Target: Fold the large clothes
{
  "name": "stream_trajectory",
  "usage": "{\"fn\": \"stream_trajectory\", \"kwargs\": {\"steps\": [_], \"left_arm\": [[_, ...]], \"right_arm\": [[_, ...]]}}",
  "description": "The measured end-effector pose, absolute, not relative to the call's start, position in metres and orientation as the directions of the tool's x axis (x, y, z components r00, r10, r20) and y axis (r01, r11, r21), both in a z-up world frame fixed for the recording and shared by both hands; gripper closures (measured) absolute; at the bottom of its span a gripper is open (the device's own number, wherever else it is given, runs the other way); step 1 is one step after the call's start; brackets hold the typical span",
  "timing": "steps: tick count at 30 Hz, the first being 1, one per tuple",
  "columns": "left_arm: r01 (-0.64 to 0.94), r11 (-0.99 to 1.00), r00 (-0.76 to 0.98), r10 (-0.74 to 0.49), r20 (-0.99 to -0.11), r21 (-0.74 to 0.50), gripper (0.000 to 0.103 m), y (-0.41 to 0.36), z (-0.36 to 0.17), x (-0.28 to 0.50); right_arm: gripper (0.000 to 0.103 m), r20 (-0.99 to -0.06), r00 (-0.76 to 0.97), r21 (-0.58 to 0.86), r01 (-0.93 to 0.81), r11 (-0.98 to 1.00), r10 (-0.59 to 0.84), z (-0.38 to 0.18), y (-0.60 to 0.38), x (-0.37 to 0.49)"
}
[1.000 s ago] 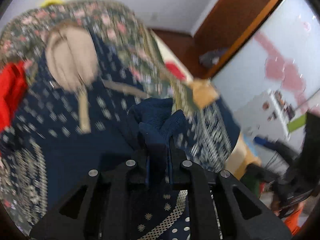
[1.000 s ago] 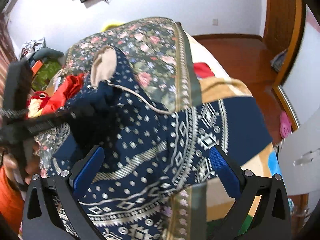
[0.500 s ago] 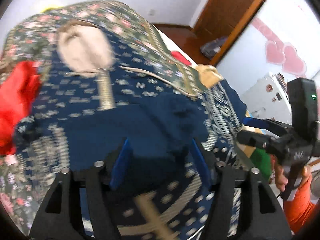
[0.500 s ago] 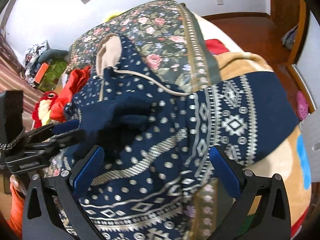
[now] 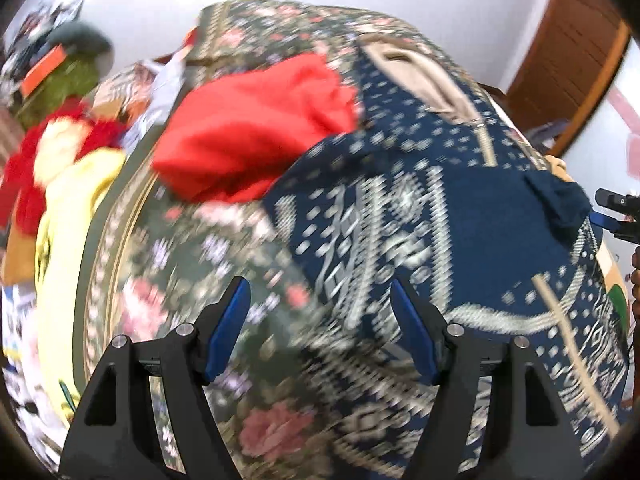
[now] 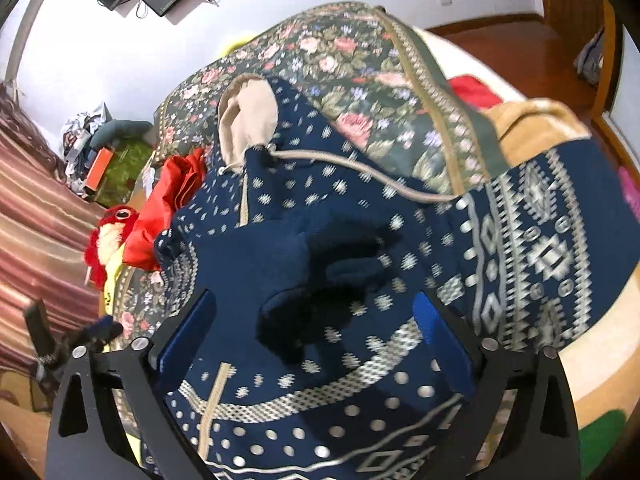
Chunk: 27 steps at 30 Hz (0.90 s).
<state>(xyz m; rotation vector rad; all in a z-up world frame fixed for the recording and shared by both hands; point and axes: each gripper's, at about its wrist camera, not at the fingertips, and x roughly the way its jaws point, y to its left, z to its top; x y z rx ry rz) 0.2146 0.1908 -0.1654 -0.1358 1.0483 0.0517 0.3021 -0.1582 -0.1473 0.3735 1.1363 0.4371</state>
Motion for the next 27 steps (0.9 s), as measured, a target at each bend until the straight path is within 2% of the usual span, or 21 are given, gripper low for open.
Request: {"fn": "stream_trajectory", "kwargs": {"steps": [2, 4, 9, 12, 15, 16, 19, 21, 22, 23, 24, 25, 27], "left_arm": [[-0.133, 0.986, 0.481, -0.025, -0.877, -0.100, 0.032, 0.197, -0.180, 0.205], [-0.136, 0.984, 0.465, -0.039, -0.885, -0.114, 0.032, 0.196, -0.193, 0.199], [-0.088, 0.991, 0.419, -0.056, -0.906, -0.102, 0.032, 0.176, -0.226, 0.197], [-0.051, 0.994, 0.393, -0.072, -0.917, -0.100, 0.031, 0.161, -0.247, 0.204], [-0.065, 0.996, 0.428, -0.023, -0.904, -0.057, 0.024, 0.154, -0.253, 0.211], [-0.078, 0.996, 0.438, -0.006, -0.899, -0.044, 0.021, 0.155, -0.253, 0.213], [-0.141, 0.989, 0.457, 0.022, -0.889, -0.048, 0.021, 0.164, -0.256, 0.222], [-0.168, 0.986, 0.468, 0.060, -0.882, -0.022, 0.033, 0.166, -0.256, 0.228], [-0.174, 0.985, 0.472, 0.088, -0.877, 0.005, 0.046, 0.165, -0.255, 0.229], [-0.178, 0.984, 0.481, 0.100, -0.871, 0.015, 0.062, 0.167, -0.252, 0.229], [-0.185, 0.983, 0.495, 0.098, -0.864, 0.005, 0.069, 0.170, -0.249, 0.229], [-0.195, 0.981, 0.511, 0.085, -0.855, -0.019, 0.083, 0.174, -0.244, 0.228], [-0.219, 0.975, 0.540, 0.079, -0.838, -0.049, 0.089, 0.182, -0.232, 0.226]], "right_arm": [[0.013, -0.780, 0.330, 0.521, -0.127, 0.844, 0.531, -0.153, -0.156, 0.304], [0.032, -0.790, 0.286, 0.532, -0.118, 0.838, 0.542, -0.161, -0.151, 0.308], [0.035, -0.774, 0.247, 0.591, -0.045, 0.805, 0.582, -0.175, -0.154, 0.316], [0.047, -0.779, 0.237, 0.597, 0.000, 0.802, 0.580, -0.182, -0.156, 0.326], [0.050, -0.766, 0.234, 0.623, 0.039, 0.781, 0.599, -0.188, -0.155, 0.337], [0.057, -0.768, 0.240, 0.620, 0.049, 0.783, 0.594, -0.190, -0.155, 0.340], [0.073, -0.784, 0.257, 0.599, 0.076, 0.797, 0.565, -0.193, -0.152, 0.347], [0.083, -0.788, 0.276, 0.590, 0.085, 0.803, 0.550, -0.192, -0.152, 0.348], [0.088, -0.793, 0.287, 0.579, 0.081, 0.811, 0.538, -0.190, -0.152, 0.347], [0.088, -0.798, 0.300, 0.563, 0.065, 0.824, 0.522, -0.185, -0.151, 0.345], [0.089, -0.797, 0.330, 0.545, 0.033, 0.838, 0.505, -0.175, -0.152, 0.341], [0.089, -0.787, 0.368, 0.531, -0.005, 0.847, 0.495, -0.163, -0.152, 0.335], [0.090, -0.760, 0.440, 0.497, -0.080, 0.864, 0.478, -0.138, -0.153, 0.325]]}}
